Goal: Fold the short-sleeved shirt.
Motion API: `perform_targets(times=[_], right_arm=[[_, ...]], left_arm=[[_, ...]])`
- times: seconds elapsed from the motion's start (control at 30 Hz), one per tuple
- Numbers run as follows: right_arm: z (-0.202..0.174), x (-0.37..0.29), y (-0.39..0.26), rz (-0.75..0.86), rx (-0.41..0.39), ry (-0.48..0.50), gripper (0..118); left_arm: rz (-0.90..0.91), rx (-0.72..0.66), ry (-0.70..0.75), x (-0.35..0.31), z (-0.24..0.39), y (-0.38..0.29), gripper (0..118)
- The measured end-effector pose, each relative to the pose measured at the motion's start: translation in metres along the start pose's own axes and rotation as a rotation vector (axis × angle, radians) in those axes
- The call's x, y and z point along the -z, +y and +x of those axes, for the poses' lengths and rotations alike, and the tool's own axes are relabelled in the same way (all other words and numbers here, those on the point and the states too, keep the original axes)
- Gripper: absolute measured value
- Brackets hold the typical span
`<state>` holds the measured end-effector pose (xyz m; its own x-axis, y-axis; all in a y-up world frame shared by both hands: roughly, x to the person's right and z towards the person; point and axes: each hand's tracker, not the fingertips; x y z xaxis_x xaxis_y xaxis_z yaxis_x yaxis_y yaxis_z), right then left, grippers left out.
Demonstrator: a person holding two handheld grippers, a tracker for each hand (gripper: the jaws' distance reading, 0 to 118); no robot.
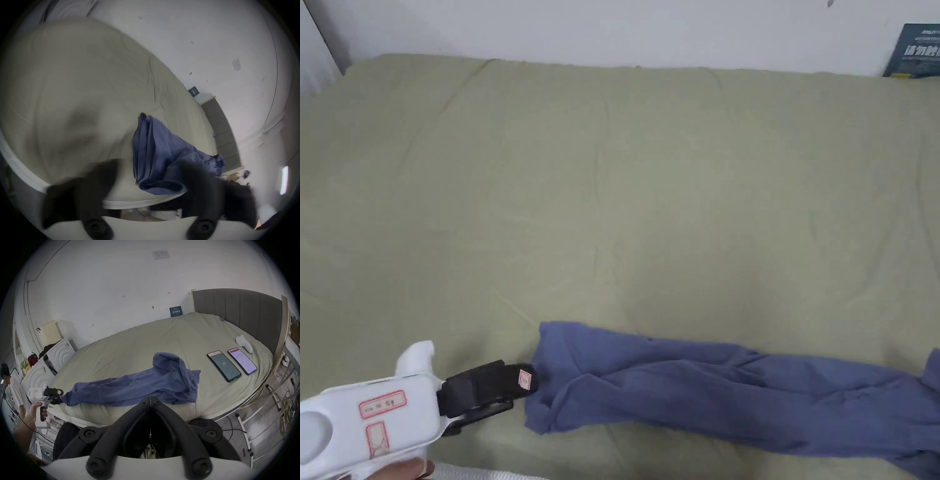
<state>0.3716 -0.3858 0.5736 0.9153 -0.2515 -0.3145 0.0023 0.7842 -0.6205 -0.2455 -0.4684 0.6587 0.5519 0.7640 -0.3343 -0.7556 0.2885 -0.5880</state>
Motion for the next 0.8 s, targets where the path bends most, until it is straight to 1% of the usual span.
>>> perform_targets(times=[0.03, 0.07, 0.1, 0.13, 0.17, 0.2, 0.27, 0.3, 0.33, 0.37, 0.4, 0.43, 0.47, 0.5, 0.53, 0.57, 0.6, 0.63, 0.67, 0.7, 0.73, 0.8], right_arm=[[0.000, 0.000, 0.000, 0.001, 0.002, -0.006, 0], [0.000, 0.000, 0.000, 0.001, 0.004, -0.009, 0], [-0.004, -0.003, 0.003, 0.001, 0.008, -0.010, 0], [-0.006, -0.004, 0.004, 0.000, 0.012, -0.012, 0], [-0.007, -0.004, 0.004, -0.001, 0.013, -0.012, 0], [-0.007, -0.003, 0.005, -0.005, 0.011, -0.009, 0], [-0.013, -0.004, 0.006, -0.008, 0.005, -0.009, 0], [-0.014, -0.004, 0.007, -0.007, 0.002, -0.007, 0], [-0.015, -0.004, 0.007, -0.007, -0.001, -0.005, 0], [-0.017, -0.004, 0.007, -0.005, -0.002, -0.003, 0], [-0.018, -0.004, 0.007, -0.006, -0.003, 0.001, 0], [-0.020, -0.003, 0.008, -0.008, -0.002, 0.002, 0], [-0.021, -0.003, 0.008, -0.011, -0.004, 0.003, 0], [-0.022, -0.003, 0.008, -0.011, -0.005, 0.004, 0], [-0.024, -0.005, 0.009, -0.008, -0.006, 0.006, 0], [-0.024, -0.005, 0.011, -0.006, -0.009, 0.012, 0], [-0.026, -0.007, 0.012, -0.003, -0.017, 0.011, 0], [-0.028, -0.008, 0.015, 0.001, -0.027, 0.010, 0], [-0.029, -0.010, 0.016, 0.010, -0.035, 0.014, 0], [-0.029, -0.011, 0.018, 0.015, -0.040, 0.020, 0], [-0.030, -0.011, 0.019, 0.019, -0.044, 0.021, 0], [-0.032, -0.012, 0.022, 0.030, -0.053, 0.024, 0]], left_arm=[[-0.043, -0.043, -0.072, 0.006, -0.019, 0.002, 118], [-0.035, -0.157, -0.218, 0.013, -0.023, 0.002, 118], [-0.036, -0.226, -0.335, 0.022, -0.021, 0.003, 118], [-0.047, -0.269, -0.417, 0.035, -0.024, 0.002, 118], [-0.072, -0.280, -0.486, 0.048, -0.022, 0.001, 118], [-0.090, -0.227, -0.515, 0.061, -0.028, 0.011, 118], [-0.144, -0.139, -0.527, 0.082, -0.014, 0.018, 118], [-0.155, -0.127, -0.558, 0.092, -0.009, 0.020, 118], [-0.163, -0.121, -0.582, 0.103, -0.023, 0.028, 118], [-0.159, -0.115, -0.556, 0.110, -0.025, 0.032, 118], [-0.158, -0.083, -0.527, 0.114, -0.021, 0.034, 114], [-0.158, -0.064, -0.454, 0.115, -0.015, 0.036, 83], [-0.183, -0.071, -0.290, 0.119, -0.009, 0.032, 18], [-0.223, -0.068, -0.060, 0.130, -0.003, 0.030, 1], [-0.226, -0.099, -0.192, 0.126, -0.009, 0.035, 1], [-0.183, -0.087, -0.213, 0.113, -0.001, 0.046, 1], [-0.190, -0.080, -0.104, 0.112, 0.017, 0.045, 1], [-0.189, -0.013, 0.007, 0.112, 0.029, 0.039, 2], [-0.150, 0.093, 0.050, 0.104, 0.042, 0.040, 2], [-0.068, 0.150, 0.074, 0.096, 0.054, 0.042, 2], [-0.031, 0.172, 0.130, 0.086, 0.060, 0.042, 2], [0.041, 0.150, 0.195, 0.064, 0.063, 0.049, 2]])
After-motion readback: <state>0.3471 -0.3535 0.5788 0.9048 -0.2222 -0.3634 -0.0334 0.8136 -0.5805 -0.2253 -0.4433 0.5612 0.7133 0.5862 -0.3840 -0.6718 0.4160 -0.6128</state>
